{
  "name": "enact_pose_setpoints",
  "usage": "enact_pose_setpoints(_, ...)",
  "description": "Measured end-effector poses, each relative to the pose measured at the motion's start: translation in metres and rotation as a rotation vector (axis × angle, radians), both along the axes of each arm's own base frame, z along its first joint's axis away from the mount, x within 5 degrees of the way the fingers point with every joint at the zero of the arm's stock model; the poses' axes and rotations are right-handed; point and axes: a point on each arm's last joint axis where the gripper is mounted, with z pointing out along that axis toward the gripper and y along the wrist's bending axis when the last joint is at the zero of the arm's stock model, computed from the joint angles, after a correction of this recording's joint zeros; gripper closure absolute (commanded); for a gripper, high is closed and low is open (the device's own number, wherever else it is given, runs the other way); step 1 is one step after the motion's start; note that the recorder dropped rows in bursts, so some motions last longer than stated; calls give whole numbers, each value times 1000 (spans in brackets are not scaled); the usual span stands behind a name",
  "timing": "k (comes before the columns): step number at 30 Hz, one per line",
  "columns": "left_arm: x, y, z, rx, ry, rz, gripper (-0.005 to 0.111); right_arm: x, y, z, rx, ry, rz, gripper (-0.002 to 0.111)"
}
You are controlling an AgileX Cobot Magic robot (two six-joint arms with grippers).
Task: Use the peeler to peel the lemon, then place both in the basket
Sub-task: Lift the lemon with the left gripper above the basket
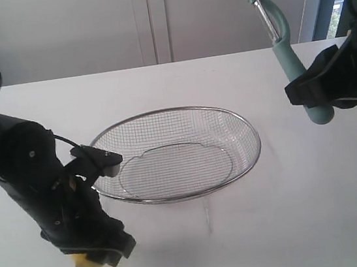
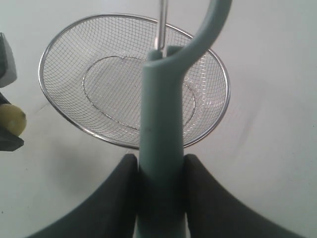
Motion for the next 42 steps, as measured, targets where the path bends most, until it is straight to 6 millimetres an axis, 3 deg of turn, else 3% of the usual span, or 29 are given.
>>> enact_pose_setpoints(8,-15,13,70,-90,-192,-152,107,0,0,0,-1,-1,1,107)
enact_pose_setpoints(12,-15,18,116,-130,-436,-298,107,0,0,0,-1,-3,0,107)
enact_pose_setpoints(15,-18,24,155,-158,-741,-443,107,1,0,1,1,-11,-4,107)
enact_pose_setpoints(17,-19,24,170,-218,-923,-465,107,2,-1,2,4,-29,-14,107)
enact_pose_setpoints(21,-21,26,163,-296,-1107,-431,107,5,-1,4,10,-61,-31,107)
enact_pose_setpoints(28,-8,25,117,-204,-887,-429,107,6,-1,3,8,-59,-30,107)
enact_pose_setpoints(35,-4,14,108,-246,-718,-407,107,11,0,-2,3,-35,-30,107)
enact_pose_setpoints(38,-10,3,110,-325,-639,-517,107,13,0,-4,1,-26,-30,107)
enact_pose_setpoints(42,-23,-14,115,-579,-512,-748,107,13,1,-4,0,-24,-30,107)
